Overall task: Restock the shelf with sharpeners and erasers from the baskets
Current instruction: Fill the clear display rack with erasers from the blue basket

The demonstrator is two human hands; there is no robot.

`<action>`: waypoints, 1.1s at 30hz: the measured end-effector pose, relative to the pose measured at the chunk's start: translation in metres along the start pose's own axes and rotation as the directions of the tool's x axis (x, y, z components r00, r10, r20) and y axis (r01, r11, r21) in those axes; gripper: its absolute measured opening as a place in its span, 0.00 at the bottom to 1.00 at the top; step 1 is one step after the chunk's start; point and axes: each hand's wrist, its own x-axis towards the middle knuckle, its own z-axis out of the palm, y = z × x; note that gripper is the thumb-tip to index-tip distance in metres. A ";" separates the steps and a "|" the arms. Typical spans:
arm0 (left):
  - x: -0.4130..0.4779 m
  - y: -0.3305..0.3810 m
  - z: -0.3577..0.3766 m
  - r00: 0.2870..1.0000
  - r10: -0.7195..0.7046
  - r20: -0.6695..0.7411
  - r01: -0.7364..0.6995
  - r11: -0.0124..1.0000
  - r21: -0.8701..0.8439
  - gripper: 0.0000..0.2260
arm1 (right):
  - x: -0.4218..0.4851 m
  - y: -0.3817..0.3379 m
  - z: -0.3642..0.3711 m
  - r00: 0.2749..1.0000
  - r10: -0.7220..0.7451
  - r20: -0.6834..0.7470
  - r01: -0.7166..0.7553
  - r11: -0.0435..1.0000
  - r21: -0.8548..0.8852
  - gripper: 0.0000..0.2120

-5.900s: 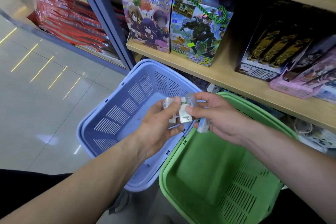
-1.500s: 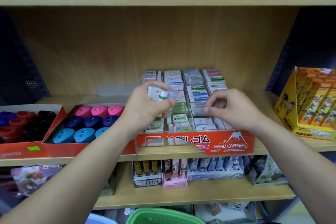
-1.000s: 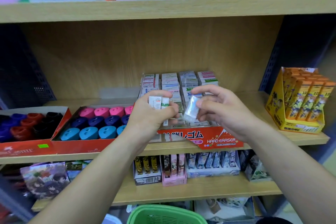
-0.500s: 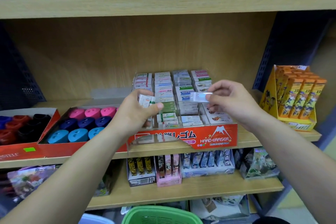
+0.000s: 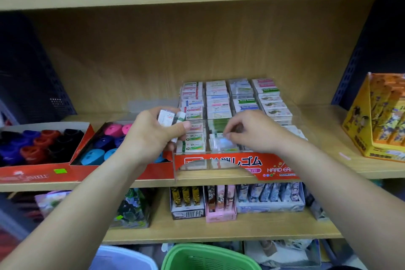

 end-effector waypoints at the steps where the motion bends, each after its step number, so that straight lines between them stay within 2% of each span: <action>1: -0.002 0.000 -0.001 1.000 -0.009 0.004 0.009 1.000 -0.018 0.10 | 0.000 0.001 0.000 1.000 -0.022 0.016 0.023 0.998 -0.059 0.06; 3: -0.005 -0.001 -0.002 0.999 -0.024 0.020 0.026 0.998 -0.059 0.11 | -0.003 0.000 0.003 0.999 -0.031 -0.034 0.028 0.996 -0.083 0.07; 5: -0.010 -0.001 0.000 0.998 -0.035 0.047 0.041 0.989 -0.143 0.12 | -0.006 -0.007 0.003 0.984 -0.008 -0.176 0.010 1.000 0.007 0.06; 7: -0.014 0.000 0.003 0.997 -0.026 0.074 0.041 0.978 -0.206 0.13 | -0.011 -0.022 0.002 0.969 0.021 -0.248 0.045 0.965 0.259 0.06; 9: -0.018 0.001 0.006 0.995 -0.011 0.102 0.035 0.971 -0.237 0.13 | -0.014 -0.039 0.001 0.978 0.025 -0.205 0.089 0.844 0.529 0.08; 10: -0.019 0.001 0.007 0.993 -0.009 0.115 0.037 0.968 -0.248 0.13 | -0.015 -0.047 0.002 0.983 0.009 -0.182 0.101 0.806 0.584 0.09; 13: -0.024 0.001 0.009 0.991 -0.020 0.136 0.057 0.958 -0.280 0.12 | -0.016 -0.061 0.003 0.986 -0.041 -0.161 0.134 0.767 0.628 0.08; 16: -0.028 0.001 0.009 0.993 -0.042 0.115 0.077 0.944 -0.320 0.11 | -0.017 -0.063 0.003 0.989 0.001 -0.147 0.102 0.718 0.689 0.02; 19: -0.032 0.000 0.009 0.993 -0.055 0.109 0.089 0.935 -0.344 0.09 | -0.017 -0.062 0.002 0.995 0.031 -0.093 0.047 0.684 0.728 0.04; 23: -0.037 0.002 0.009 0.994 -0.047 0.094 0.074 0.949 -0.308 0.08 | -0.020 -0.062 0.002 0.992 0.072 -0.099 0.021 0.693 0.720 0.03; 27: -0.043 0.007 0.014 0.995 -0.021 0.093 0.044 0.966 -0.254 0.06 | -0.024 -0.061 0.002 0.988 0.104 -0.111 0.019 0.637 0.771 0.03; 30: -0.044 0.006 0.017 0.997 0.004 0.078 0.012 0.977 -0.212 0.06 | -0.028 -0.062 0.003 0.986 0.118 -0.119 0.016 0.641 0.767 0.03; 33: -0.043 0.002 0.019 0.999 0.010 0.051 0.000 0.981 -0.192 0.06 | -0.033 -0.062 0.009 0.977 0.188 -0.099 -0.041 0.623 0.781 0.04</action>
